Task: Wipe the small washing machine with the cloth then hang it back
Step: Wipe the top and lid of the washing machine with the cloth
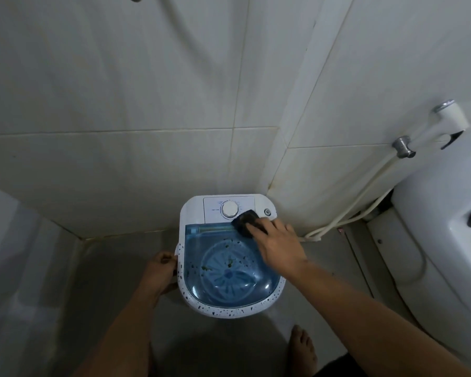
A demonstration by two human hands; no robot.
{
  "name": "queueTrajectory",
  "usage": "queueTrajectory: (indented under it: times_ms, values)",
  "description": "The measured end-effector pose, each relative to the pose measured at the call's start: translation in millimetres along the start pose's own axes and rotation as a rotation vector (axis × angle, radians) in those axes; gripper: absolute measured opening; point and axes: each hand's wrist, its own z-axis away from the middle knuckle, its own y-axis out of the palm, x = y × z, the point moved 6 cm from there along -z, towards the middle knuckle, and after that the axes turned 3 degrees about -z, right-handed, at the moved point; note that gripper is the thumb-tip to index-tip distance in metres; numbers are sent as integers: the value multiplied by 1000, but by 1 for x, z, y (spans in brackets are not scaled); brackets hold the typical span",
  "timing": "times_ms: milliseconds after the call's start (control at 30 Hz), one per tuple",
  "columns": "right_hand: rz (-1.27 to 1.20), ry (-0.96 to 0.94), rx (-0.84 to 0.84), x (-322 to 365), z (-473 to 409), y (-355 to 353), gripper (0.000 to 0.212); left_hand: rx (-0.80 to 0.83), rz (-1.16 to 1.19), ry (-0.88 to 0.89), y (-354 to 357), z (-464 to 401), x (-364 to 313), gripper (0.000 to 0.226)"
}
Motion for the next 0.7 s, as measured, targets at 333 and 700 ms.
queueTrajectory:
  times_ms: [333,700]
  values:
    - [-124,269,-9,11,-28,-2,52,-25,-47,5,-4,-6,2,8]
    - [-203,587,64,-42,-64,-3,49,-30,-40,-11,-2,-2,3,9]
